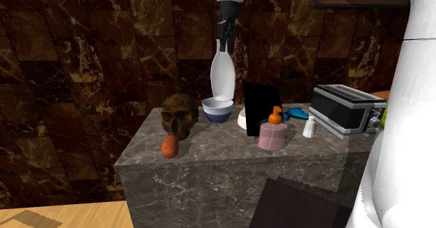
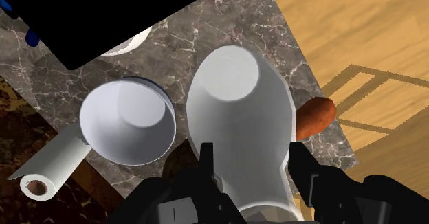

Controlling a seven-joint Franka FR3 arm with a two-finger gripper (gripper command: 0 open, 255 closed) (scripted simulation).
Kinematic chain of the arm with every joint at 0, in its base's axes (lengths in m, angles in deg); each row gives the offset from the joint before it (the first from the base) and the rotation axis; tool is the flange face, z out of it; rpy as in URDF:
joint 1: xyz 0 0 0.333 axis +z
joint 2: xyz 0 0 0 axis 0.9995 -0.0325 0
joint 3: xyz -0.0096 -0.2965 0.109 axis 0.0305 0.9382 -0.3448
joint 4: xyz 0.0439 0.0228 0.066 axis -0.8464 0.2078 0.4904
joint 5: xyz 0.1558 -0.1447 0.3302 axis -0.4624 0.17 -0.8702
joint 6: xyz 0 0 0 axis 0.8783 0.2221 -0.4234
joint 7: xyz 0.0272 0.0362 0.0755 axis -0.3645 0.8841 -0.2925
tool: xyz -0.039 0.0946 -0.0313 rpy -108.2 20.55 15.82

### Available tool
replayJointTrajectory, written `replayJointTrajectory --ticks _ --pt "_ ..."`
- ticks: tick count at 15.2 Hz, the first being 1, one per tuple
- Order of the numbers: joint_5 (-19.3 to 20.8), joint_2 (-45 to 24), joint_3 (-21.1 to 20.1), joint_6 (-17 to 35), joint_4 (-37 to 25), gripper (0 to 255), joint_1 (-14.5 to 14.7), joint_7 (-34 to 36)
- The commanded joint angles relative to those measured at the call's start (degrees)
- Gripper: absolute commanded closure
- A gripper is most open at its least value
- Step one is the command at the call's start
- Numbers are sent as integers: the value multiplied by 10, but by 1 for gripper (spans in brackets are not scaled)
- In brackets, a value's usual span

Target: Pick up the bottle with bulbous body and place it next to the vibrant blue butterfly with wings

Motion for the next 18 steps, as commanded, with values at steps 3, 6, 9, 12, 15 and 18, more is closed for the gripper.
replayJointTrajectory --ticks 3,6,9,12,15,18 --pt "-9 -16 3 -39 -53 255 -6 -2" --pt "-16 -30 5 -69 -95 255 -12 -4" --pt "-26 -47 7 -100 -141 255 -20 -6" --pt "-38 -68 10 -134 -193 255 -30 -9" --pt "-55 -94 12 -172 -255 255 -46 -11" --pt "-78 -130 13 -219 -335 255 -70 -13"
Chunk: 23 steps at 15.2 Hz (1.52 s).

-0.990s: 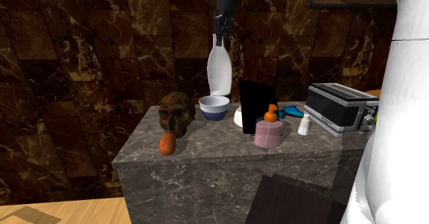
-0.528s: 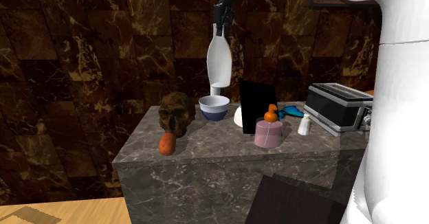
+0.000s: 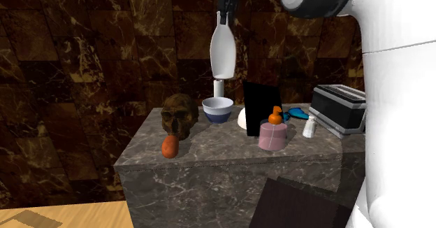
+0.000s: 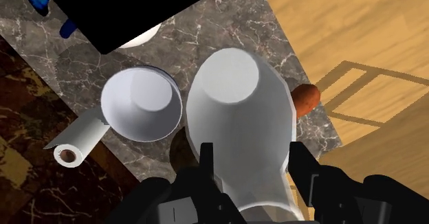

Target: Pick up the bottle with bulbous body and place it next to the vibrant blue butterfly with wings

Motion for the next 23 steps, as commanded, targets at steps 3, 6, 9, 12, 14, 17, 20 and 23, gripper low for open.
replayJointTrajectory --ticks 3,6,9,12,14,17,20,23 --pt "20 40 7 24 63 255 8 -17" --pt "51 100 16 71 166 255 15 -42" --pt "73 145 25 107 243 255 11 -67" --pt "90 180 35 137 305 255 2 -93" --pt "100 199 44 154 339 255 -7 -112" --pt "111 221 58 177 383 255 -21 -143" --pt "119 236 76 198 419 255 -36 -176" --pt "124 244 96 218 447 255 -52 -212"
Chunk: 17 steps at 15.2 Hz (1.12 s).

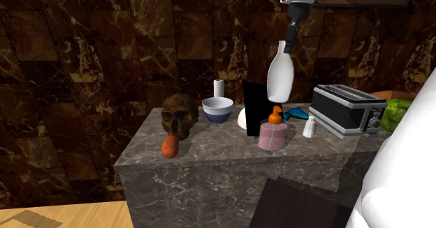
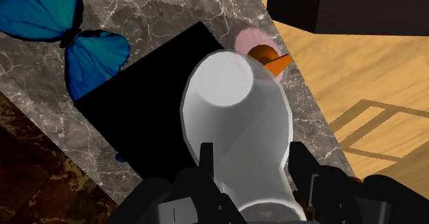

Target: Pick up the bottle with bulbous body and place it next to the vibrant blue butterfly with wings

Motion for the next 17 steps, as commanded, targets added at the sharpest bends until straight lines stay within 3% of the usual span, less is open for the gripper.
replayJointTrajectory --ticks 1,10,17 --pt "-1 -2 16 13 13 255 -11 -29" --pt "-20 -29 93 63 51 255 -61 -160" --pt "-85 -109 154 88 41 255 -115 -291"
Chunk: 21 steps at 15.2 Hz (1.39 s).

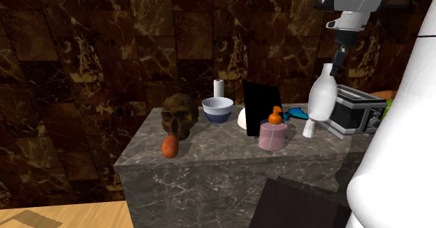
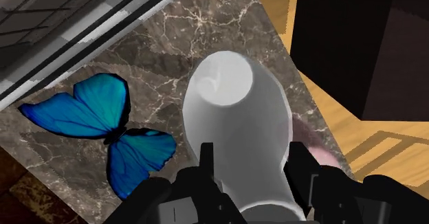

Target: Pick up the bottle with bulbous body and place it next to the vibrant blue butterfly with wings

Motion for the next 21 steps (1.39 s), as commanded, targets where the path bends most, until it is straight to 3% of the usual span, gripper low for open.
replayJointTrajectory --ticks 1,3,21 --pt "-27 -32 15 3 -11 255 -21 -44" --pt "-55 -64 24 5 -22 255 -46 -83" --pt "-95 -99 11 123 81 255 -55 -121"
